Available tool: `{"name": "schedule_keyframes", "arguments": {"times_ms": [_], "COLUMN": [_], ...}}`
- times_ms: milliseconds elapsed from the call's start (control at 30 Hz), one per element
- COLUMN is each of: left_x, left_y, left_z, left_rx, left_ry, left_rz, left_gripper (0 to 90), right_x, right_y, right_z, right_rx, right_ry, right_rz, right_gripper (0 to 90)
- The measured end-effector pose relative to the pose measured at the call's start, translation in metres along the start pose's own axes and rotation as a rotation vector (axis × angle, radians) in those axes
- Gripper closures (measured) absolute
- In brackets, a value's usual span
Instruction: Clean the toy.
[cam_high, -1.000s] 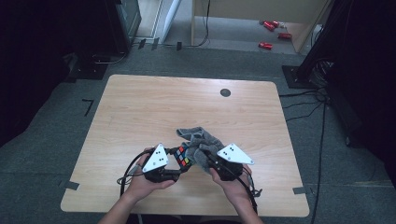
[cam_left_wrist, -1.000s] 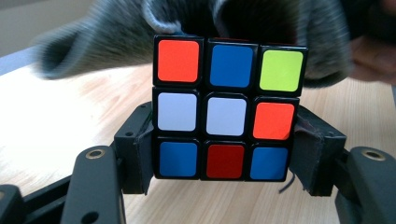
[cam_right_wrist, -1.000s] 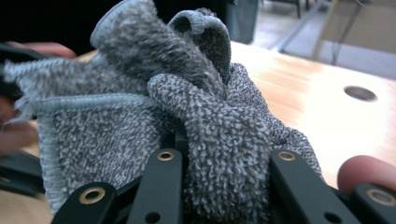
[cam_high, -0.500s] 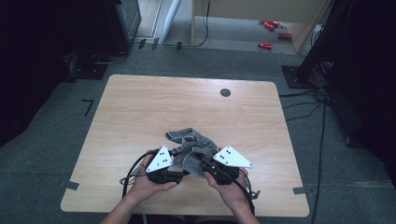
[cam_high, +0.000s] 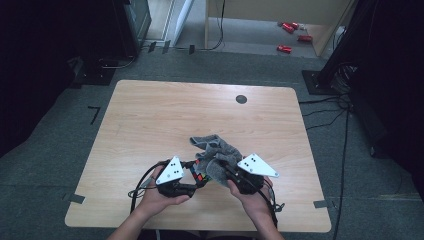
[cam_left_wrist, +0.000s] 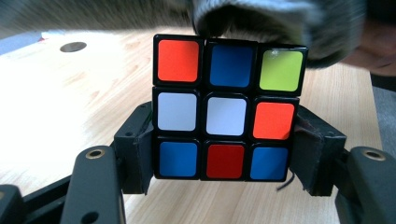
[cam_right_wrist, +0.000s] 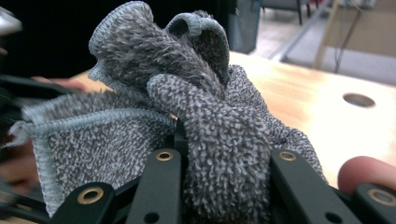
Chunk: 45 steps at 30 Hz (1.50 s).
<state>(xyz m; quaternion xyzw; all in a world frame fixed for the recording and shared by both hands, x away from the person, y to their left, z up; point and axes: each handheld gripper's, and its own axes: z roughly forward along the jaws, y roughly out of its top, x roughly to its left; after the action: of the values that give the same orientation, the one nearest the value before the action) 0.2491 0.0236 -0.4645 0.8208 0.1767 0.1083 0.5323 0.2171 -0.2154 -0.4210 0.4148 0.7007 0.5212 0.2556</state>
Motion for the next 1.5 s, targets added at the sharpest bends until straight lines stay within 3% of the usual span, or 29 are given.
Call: {"name": "schedule_keyframes", "arguments": {"times_ms": [200, 433, 567, 767, 900, 1100, 1300, 1500], "left_x": [-0.005, -0.001, 0.001, -0.004, -0.007, -0.001, 0.003, -0.001], "left_y": [0.001, 0.003, 0.001, 0.000, 0.002, 0.003, 0.001, 0.001], "left_z": [0.001, -0.004, -0.004, 0.002, -0.001, -0.007, -0.009, -0.004], "left_rx": [0.000, -0.015, -0.009, 0.019, -0.005, -0.017, -0.023, -0.008], "left_ry": [-0.008, 0.000, 0.009, 0.008, 0.003, 0.017, 0.023, 0.018], "left_rz": [0.019, 0.012, 0.007, 0.028, 0.030, 0.019, 0.006, 0.006], "left_gripper": [34.6, 34.5, 34.6, 34.5, 34.5, 34.5, 34.6, 34.5], "right_x": [0.021, 0.001, -0.007, 0.012, 0.023, 0.009, -0.005, 0.009], "right_y": [0.007, -0.007, -0.008, 0.003, 0.004, -0.005, -0.004, 0.008], "right_z": [-0.002, 0.007, 0.007, -0.001, 0.000, 0.006, 0.008, -0.004], "right_rx": [-0.029, 0.027, 0.038, -0.019, -0.021, 0.010, 0.037, -0.023], "right_ry": [0.063, -0.009, -0.038, 0.035, 0.068, 0.019, 0.001, 0.052], "right_rz": [-0.054, -0.020, 0.026, -0.004, -0.043, -0.018, 0.051, 0.012], "right_gripper": [74.5, 74.4, 74.4, 74.1, 74.0, 73.9, 73.7, 73.7]}}
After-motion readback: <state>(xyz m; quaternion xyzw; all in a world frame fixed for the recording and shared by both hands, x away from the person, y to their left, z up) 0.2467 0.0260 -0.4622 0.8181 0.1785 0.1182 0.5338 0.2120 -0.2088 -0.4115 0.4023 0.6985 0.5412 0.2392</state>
